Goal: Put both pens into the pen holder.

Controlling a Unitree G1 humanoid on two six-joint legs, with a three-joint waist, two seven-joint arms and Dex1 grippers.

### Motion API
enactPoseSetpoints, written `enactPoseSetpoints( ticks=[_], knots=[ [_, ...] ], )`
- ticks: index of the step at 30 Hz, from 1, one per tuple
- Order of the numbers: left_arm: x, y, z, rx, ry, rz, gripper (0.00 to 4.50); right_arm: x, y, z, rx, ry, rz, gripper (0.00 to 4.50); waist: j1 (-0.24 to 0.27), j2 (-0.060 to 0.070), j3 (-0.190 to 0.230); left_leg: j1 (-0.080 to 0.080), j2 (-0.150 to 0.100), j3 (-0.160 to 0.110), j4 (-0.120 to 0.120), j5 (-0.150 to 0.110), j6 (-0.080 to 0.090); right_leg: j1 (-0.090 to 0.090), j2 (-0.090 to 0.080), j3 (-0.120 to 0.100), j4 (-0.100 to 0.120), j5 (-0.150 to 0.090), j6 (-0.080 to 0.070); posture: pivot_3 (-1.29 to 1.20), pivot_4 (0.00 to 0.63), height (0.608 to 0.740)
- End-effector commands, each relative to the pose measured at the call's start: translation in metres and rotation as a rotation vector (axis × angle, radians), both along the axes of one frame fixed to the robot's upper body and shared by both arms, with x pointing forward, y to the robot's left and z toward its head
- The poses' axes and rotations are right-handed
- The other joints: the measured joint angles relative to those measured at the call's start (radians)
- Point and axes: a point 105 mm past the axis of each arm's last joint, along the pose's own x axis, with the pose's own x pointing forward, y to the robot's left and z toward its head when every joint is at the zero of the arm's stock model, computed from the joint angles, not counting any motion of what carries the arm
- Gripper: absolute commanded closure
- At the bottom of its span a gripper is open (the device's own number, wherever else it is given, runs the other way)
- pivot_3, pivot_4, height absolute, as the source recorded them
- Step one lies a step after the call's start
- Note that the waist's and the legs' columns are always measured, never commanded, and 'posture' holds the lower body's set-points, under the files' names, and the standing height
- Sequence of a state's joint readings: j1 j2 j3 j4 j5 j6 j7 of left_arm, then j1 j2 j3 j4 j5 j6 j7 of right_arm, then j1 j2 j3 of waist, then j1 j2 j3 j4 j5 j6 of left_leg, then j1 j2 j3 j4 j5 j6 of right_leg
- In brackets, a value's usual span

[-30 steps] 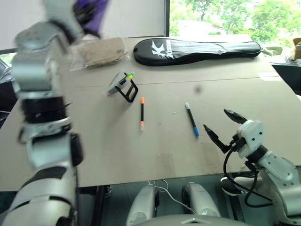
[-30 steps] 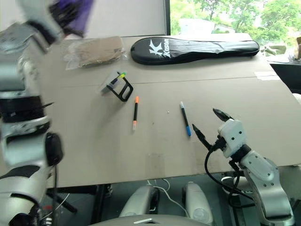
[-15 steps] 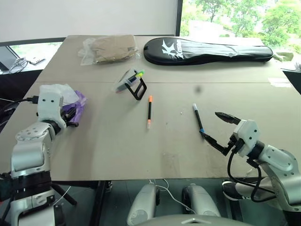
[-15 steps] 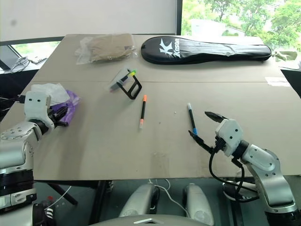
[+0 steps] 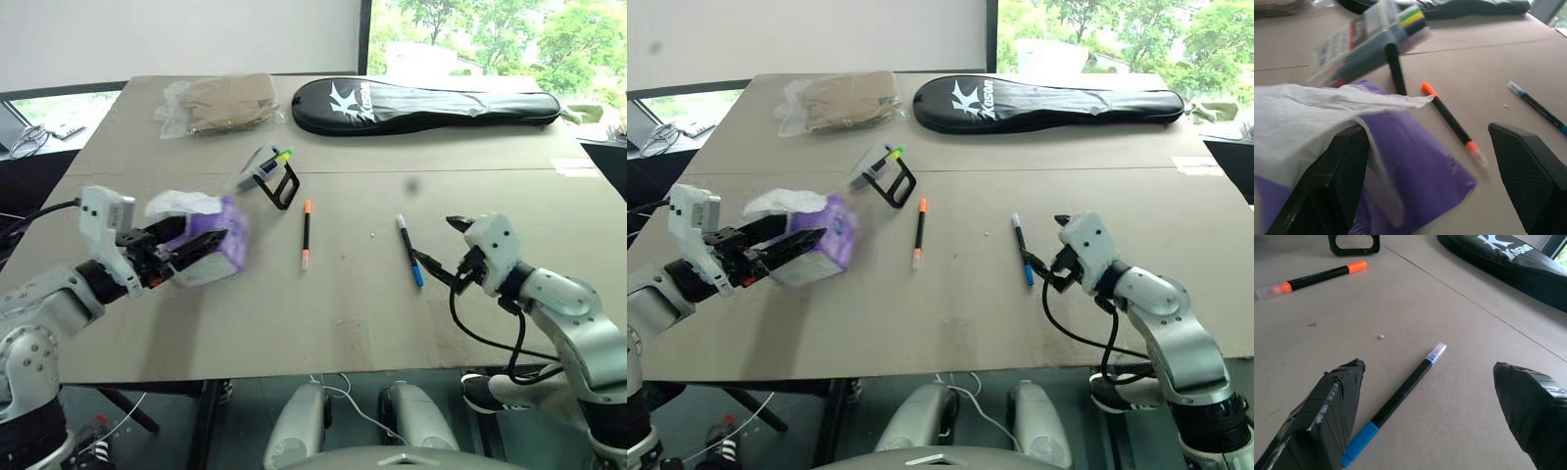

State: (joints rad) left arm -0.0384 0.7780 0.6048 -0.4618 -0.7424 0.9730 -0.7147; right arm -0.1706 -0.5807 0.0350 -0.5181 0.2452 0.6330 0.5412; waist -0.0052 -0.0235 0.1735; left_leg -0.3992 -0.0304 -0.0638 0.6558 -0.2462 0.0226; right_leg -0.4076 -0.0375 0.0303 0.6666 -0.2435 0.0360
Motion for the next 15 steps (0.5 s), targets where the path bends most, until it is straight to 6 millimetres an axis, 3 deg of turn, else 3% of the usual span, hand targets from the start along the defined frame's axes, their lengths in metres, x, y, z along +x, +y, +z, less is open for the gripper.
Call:
enactPoseSetpoints(
  ticks=[1, 4, 7, 9, 12, 15],
  knots=[
    [0.009, 0.027, -0.011, 0.177, -0.026, 0.17, 0.58, -0.001, 0.006, 0.011, -0.001, 0.004, 0.005, 0.0, -0.002, 0.001, 0.0, 0.001, 0.0, 0.0, -0.002, 0.0, 0.0, 0.0, 0.0, 0.001, 0.0, 0.0, 0.0, 0.0, 0.15, 0.74],
    [0.01, 0.048, -0.025, 0.331, -0.019, 0.265, 0.58, -0.002, 0.007, 0.009, -0.016, 0.003, 0.013, 0.0, -0.005, 0.001, 0.0, 0.001, 0.0, 0.001, -0.003, 0.0, 0.0, -0.001, 0.001, 0.001, -0.002, 0.0, 0.0, 0.0, 0.15, 0.74],
    [0.007, 0.05, -0.032, 0.376, -0.033, 0.273, 0.58, -0.004, 0.008, 0.003, -0.034, 0.01, 0.02, 0.0, -0.006, 0.001, 0.0, 0.0, 0.0, 0.002, -0.005, 0.0, 0.0, -0.001, 0.0, 0.002, -0.004, 0.0, 0.0, 0.0, 0.15, 0.74],
    [0.006, 0.038, -0.022, 0.256, -0.072, 0.246, 0.58, -0.005, 0.01, 0.003, -0.04, 0.005, 0.029, 0.0, -0.001, 0.001, 0.0, -0.001, 0.0, 0.002, -0.005, 0.0, 0.0, -0.001, 0.0, 0.002, -0.004, 0.0, 0.0, 0.0, 0.15, 0.74],
    [-0.006, 0.001, -0.011, 0.023, -0.054, 0.072, 0.58, -0.006, 0.013, 0.003, -0.029, 0.009, 0.038, 0.0, 0.001, 0.0, 0.0, -0.002, 0.0, 0.0, -0.004, 0.0, 0.0, -0.001, -0.001, 0.0, -0.004, 0.0, 0.0, 0.0, 0.15, 0.74],
    [-0.016, -0.019, -0.026, -0.064, 0.108, -0.003, 0.58, -0.007, 0.013, 0.004, -0.029, 0.013, 0.046, 0.0, -0.005, 0.0, 0.0, -0.001, 0.0, 0.0, -0.004, 0.0, 0.0, -0.001, -0.001, 0.0, -0.004, 0.0, 0.0, 0.0, 0.15, 0.74]
  ],
)
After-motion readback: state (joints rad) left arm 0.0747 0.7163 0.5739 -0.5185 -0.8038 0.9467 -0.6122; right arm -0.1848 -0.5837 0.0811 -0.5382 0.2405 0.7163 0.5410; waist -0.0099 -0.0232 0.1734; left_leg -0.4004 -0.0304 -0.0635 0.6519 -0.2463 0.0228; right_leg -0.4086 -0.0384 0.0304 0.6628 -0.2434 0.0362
